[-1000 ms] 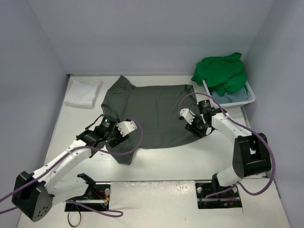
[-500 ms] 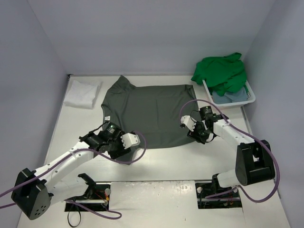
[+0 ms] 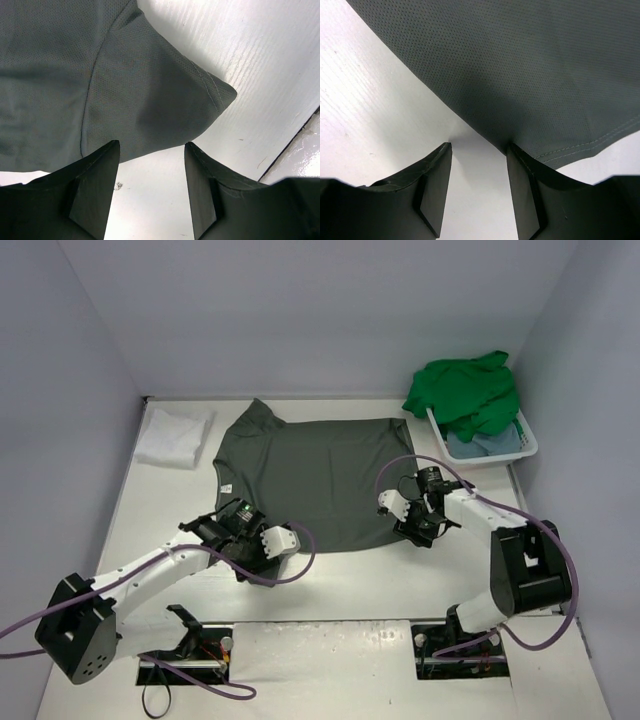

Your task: Fold and stack the t-shirts

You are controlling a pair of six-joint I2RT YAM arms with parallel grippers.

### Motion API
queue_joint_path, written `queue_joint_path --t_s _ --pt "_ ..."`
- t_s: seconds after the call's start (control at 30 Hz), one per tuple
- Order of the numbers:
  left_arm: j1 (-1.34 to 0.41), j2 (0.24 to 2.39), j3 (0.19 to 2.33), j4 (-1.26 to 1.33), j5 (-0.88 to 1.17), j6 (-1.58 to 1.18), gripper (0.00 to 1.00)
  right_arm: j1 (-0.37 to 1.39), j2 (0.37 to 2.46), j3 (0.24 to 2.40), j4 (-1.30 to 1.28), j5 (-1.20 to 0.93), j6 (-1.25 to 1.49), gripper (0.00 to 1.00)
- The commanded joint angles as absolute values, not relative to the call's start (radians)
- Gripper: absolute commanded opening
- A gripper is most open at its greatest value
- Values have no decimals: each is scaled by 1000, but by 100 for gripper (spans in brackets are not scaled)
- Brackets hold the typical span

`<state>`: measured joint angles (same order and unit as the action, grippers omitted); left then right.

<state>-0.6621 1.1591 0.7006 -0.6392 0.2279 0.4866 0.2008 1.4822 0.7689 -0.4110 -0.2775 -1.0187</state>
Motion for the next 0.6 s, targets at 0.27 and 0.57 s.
queue_joint_path --t_s 0.27,0.57 --pt "-667 1180 706 -586 206 489 49 207 1545 838 -413 -273 -1054 39" --pt "-675 1252 710 -535 198 488 49 207 1534 831 -411 -255 -1057 11"
